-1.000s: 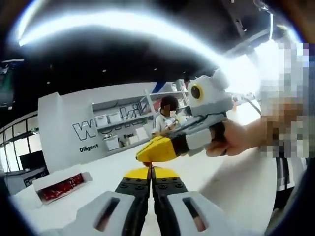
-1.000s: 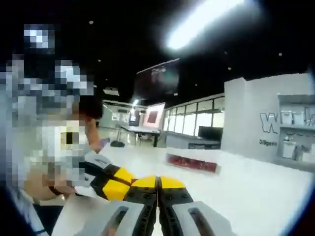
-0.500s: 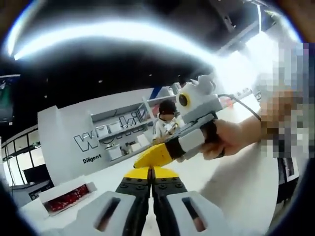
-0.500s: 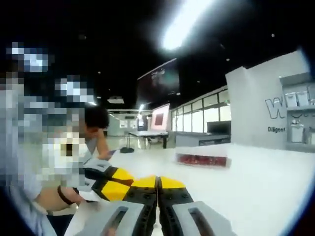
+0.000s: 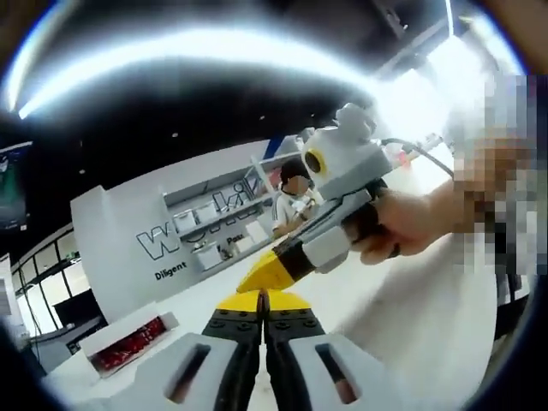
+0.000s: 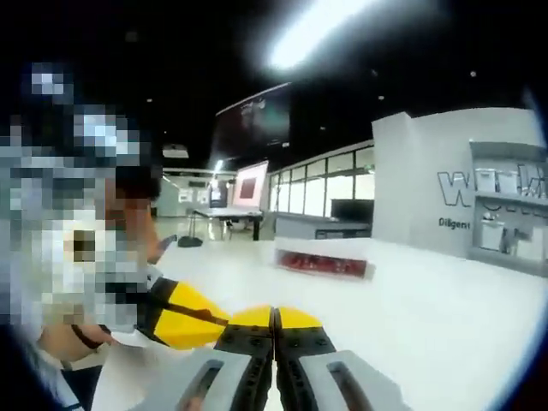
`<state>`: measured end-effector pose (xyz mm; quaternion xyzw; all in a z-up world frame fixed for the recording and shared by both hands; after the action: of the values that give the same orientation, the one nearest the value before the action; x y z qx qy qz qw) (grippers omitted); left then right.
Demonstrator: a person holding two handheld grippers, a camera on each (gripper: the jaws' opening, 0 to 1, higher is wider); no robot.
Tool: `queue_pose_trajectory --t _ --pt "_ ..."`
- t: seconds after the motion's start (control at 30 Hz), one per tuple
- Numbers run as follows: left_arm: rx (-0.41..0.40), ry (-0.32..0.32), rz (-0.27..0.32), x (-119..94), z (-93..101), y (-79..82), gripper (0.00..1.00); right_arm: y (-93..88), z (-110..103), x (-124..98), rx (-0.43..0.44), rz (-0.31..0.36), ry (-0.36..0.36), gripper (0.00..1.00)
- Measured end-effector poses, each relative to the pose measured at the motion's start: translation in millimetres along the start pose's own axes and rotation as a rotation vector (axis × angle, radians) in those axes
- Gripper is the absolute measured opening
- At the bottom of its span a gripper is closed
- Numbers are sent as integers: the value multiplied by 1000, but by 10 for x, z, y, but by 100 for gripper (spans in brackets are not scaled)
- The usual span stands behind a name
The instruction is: Tear open the coffee pouch, take out the coffee, and pour the coffee from the pouch into the cup
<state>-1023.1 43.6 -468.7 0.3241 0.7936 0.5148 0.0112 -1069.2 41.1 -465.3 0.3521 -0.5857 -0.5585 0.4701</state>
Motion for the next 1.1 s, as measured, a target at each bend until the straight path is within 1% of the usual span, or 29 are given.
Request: queue_pose_trajectory --t 0.07,0.13,0.4,0.57,0.7,0.83,0.97,1.0,1.03,1.07,1.1 --pt "-15 2 -5 -10 -8 -8 2 -24 -1 11 -18 -10 -5 0" --pt "-17 4 -15 -13 -2 -25 2 -37 6 16 -15 -16 -14 0" --pt "-1 7 -61 -17 1 -95 1 -53 79 -29 -26 -32 -77 0" --pt "-17 12 -87 -11 -8 -143 1 -78 82 -49 -27 -42 -92 0" --pt "-27 10 -105 0 2 -179 1 -112 72 -70 -60 -63 -108 0" --pt "-39 15 -117 8 -2 -204 1 -122 58 -106 -53 -63 -122 0" --pt "-41 16 -125 12 2 -219 1 -143 32 -122 -77 -74 -124 0" --pt "-42 17 -126 13 1 -220 1 -131 43 -132 -68 -65 -137 0" --pt "-43 18 -128 17 0 -223 1 -127 46 -128 -121 -67 -131 0" --pt "-45 22 -134 11 -9 -235 1 -168 32 -129 -106 -79 -141 0" --pt "-52 19 -141 13 -6 -246 1 -170 51 -137 -102 -78 -151 0"
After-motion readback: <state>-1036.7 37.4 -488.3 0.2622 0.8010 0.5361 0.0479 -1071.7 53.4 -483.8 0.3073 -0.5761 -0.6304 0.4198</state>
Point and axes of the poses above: the point that each gripper's makers call its tool centre point, and the gripper's own axes: x roughly forward along the fingers, z roughly to its right, y roughly out of its top, the point moved 1 cm from there along -x, roughly backward along the fingers, and after that the axes turned 14 degrees about z, right-handed, at the moved point
